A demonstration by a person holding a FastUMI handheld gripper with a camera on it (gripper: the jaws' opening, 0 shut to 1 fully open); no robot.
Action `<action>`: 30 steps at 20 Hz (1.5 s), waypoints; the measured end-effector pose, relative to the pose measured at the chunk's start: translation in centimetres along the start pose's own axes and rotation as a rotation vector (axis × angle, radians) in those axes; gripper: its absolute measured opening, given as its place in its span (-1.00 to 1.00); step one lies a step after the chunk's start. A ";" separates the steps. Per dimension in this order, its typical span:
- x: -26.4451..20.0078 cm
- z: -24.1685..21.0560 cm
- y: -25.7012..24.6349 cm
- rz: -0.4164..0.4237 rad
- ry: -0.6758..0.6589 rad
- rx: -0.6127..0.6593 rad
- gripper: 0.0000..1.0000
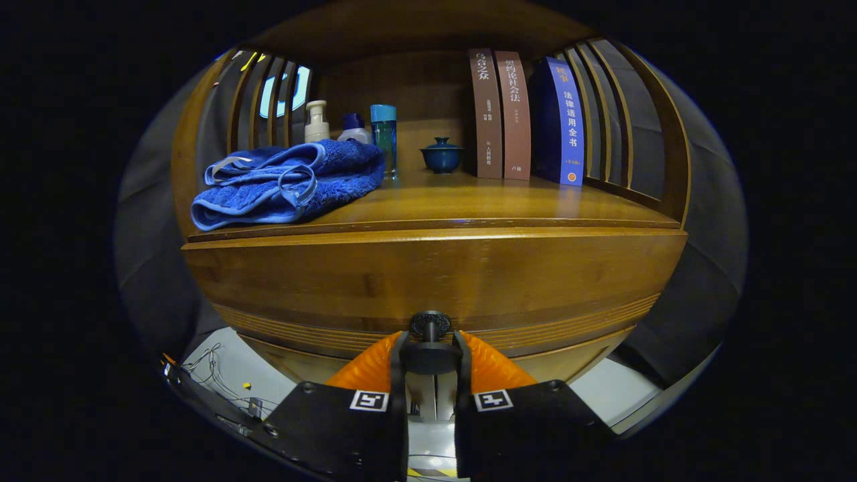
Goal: Pull open the drawer, take out the items inside it, and place them on the countertop above the cabinet.
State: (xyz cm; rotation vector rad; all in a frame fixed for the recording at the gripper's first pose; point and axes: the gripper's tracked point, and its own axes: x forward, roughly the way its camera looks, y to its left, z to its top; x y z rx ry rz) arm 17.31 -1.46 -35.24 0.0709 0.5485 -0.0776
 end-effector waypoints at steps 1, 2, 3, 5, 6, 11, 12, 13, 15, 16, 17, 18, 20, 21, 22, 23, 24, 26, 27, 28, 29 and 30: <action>-0.3 -0.1 0.0 -0.002 0.007 -0.001 -0.36; -0.9 -0.5 0.0 -0.002 0.011 0.000 -0.36; -1.4 -0.7 0.0 -0.001 0.015 -0.001 -0.36; -2.5 -1.2 0.0 0.000 0.023 -0.005 -0.36; -3.3 -1.6 -0.1 0.000 0.028 -0.006 -0.36; -7.0 -3.3 -0.3 0.000 0.048 -0.012 -0.36; -7.7 -3.6 -0.3 0.000 0.051 -0.010 -0.36; -8.4 -3.9 -0.3 0.000 0.054 -0.008 -0.36; -9.7 -4.5 -0.3 0.000 0.057 -0.004 -0.37; -10.3 -4.8 -0.3 0.001 0.062 0.000 -0.37; -10.9 -5.1 -0.3 0.001 0.065 0.003 -0.37; -11.4 -5.3 -0.3 0.002 0.069 0.006 -0.37; -12.5 -5.8 -0.4 0.005 0.076 0.011 -0.37; -13.1 -6.1 -0.3 0.009 0.078 0.014 -0.37; -13.6 -6.4 -0.4 0.012 0.080 0.018 -0.37; -14.0 -6.7 -0.4 0.013 0.083 0.023 -0.37; -14.5 -7.0 -0.4 0.011 0.089 0.024 -0.37; -15.4 -8.0 -0.4 0.011 0.109 0.030 -0.37; -15.8 -8.5 -0.4 0.012 0.123 0.035 -0.37; -16.2 -8.6 -0.4 0.016 0.120 0.040 -0.37; -16.5 -9.0 -0.4 0.016 0.131 0.030 -0.37; -17.0 -9.2 -0.4 0.017 0.136 0.027 -0.37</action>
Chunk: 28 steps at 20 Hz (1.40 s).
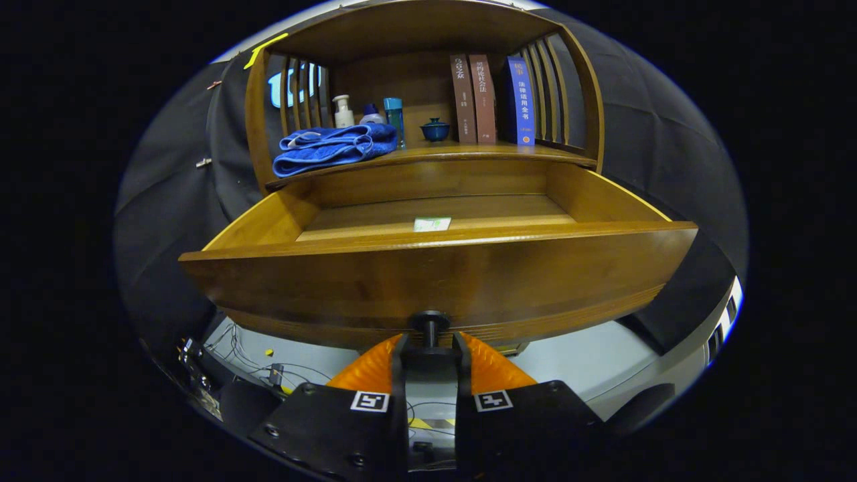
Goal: Pull open the drawer, take out the items inside it, and place them on the countertop above the cabinet.
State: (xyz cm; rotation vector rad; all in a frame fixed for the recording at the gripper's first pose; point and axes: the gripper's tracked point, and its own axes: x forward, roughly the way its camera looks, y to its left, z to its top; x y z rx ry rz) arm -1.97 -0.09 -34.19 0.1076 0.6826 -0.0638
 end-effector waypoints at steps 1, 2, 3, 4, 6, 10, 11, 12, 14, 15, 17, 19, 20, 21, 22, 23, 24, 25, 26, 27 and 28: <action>-0.3 -0.3 0.0 0.002 0.007 0.002 -0.37; -0.5 -0.6 0.1 0.004 0.011 0.009 -0.37; -0.8 -0.8 0.1 0.008 0.017 0.013 -0.37; -0.9 -1.0 0.0 0.008 0.022 0.014 -0.37; -1.0 -1.1 0.0 0.007 0.021 0.014 -0.37; -1.1 -1.3 0.0 0.002 0.024 0.002 -0.24; -1.2 -1.1 -0.3 -0.014 0.027 0.001 -0.15; -1.6 -1.2 -0.6 -0.025 0.029 0.002 0.04; -3.4 -0.5 -0.6 -0.035 0.026 0.020 0.43; -3.7 -0.1 -0.6 -0.034 0.032 0.024 0.62; -5.8 2.0 0.2 -0.017 0.015 0.034 1.00; -7.4 5.3 0.8 0.009 -0.039 0.047 1.00; -7.7 7.1 1.1 0.021 -0.067 0.049 1.00; -7.7 9.1 1.6 0.037 -0.090 0.053 0.99; -7.1 10.9 2.1 0.061 -0.109 0.053 0.99; -6.2 12.5 2.4 0.066 -0.114 0.039 0.99; -5.0 13.9 2.2 0.057 -0.105 0.026 0.99; -3.7 15.0 2.3 0.063 -0.084 0.025 0.99; -2.3 15.9 2.5 0.067 -0.056 0.036 1.00; -0.7 16.6 2.4 0.060 -0.023 0.050 1.00; 1.1 17.1 2.2 0.062 0.008 0.071 0.99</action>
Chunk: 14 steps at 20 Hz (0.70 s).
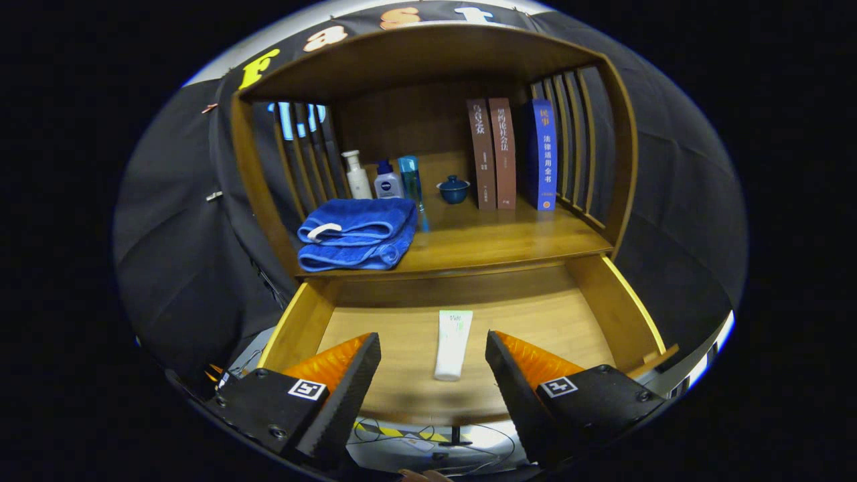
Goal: Pull open the drawer, take out the items inside it, and place them on the countertop above the cabinet.
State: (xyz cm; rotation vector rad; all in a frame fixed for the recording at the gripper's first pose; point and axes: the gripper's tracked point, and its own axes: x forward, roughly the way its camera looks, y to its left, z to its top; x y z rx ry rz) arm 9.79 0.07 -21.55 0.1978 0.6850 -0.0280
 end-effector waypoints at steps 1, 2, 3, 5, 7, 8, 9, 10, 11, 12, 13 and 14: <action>1.7 0.1 0.0 -0.003 0.050 0.021 1.00; 3.0 -0.1 -0.6 -0.016 0.101 0.031 0.99; 4.2 -0.4 -1.1 -0.031 0.140 0.040 1.00; 6.7 -1.5 -1.9 -0.056 0.212 0.055 1.00; 8.4 -3.0 -2.5 -0.079 0.300 0.068 1.00; 9.2 -4.0 -2.8 -0.090 0.346 0.069 1.00; 9.9 -4.8 -3.0 -0.097 0.380 0.069 1.00; 10.5 -5.5 -3.0 -0.105 0.421 0.065 0.99; 11.1 -6.0 -3.1 -0.107 0.450 0.059 1.00; 11.6 -6.6 -3.2 -0.112 0.486 0.054 1.00; 11.9 -7.1 -3.2 -0.117 0.522 0.046 1.00; 12.2 -7.5 -3.2 -0.121 0.548 0.042 1.00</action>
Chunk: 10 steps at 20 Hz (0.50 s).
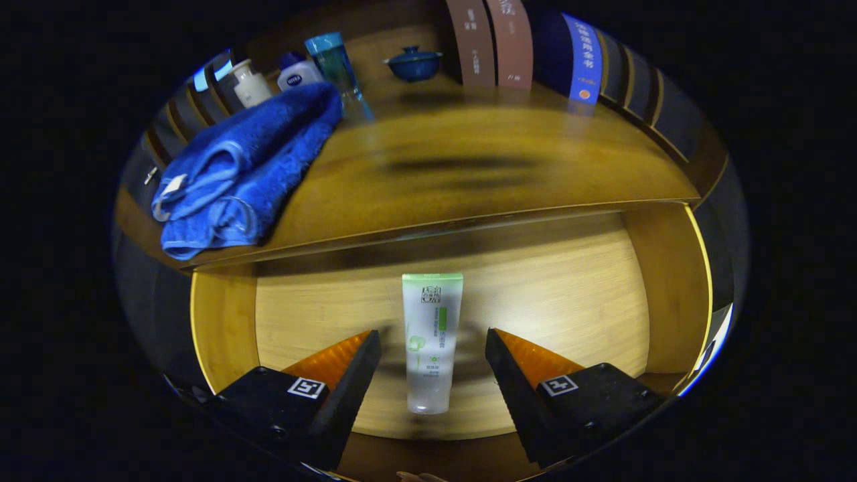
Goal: Pull open the drawer, take out the items inside it, and place them on the countertop above the cabinet.
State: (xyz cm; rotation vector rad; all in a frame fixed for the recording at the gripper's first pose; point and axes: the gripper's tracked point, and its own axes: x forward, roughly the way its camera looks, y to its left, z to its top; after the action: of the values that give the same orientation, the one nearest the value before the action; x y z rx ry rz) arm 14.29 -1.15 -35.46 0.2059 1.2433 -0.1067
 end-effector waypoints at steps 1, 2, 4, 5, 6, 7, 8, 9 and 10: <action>0.3 -0.4 0.0 -0.009 0.024 -0.003 1.00; 0.6 -0.6 -0.1 -0.012 0.042 -0.007 1.00; 1.0 -0.9 0.2 -0.003 0.065 -0.020 0.99; 1.3 -1.2 0.1 -0.004 0.086 -0.025 0.97; 1.5 -1.4 0.0 -0.010 0.101 -0.023 0.96; 1.6 -1.7 0.0 -0.014 0.117 -0.021 0.95; 1.9 -2.0 -0.3 -0.024 0.138 -0.027 0.94; 2.0 -2.1 -0.6 -0.037 0.153 -0.032 0.89; 2.2 -2.3 -0.8 -0.058 0.163 -0.045 0.85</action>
State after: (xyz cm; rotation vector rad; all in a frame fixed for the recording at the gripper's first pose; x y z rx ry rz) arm 12.69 -1.40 -38.34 0.1410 1.4128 -0.1136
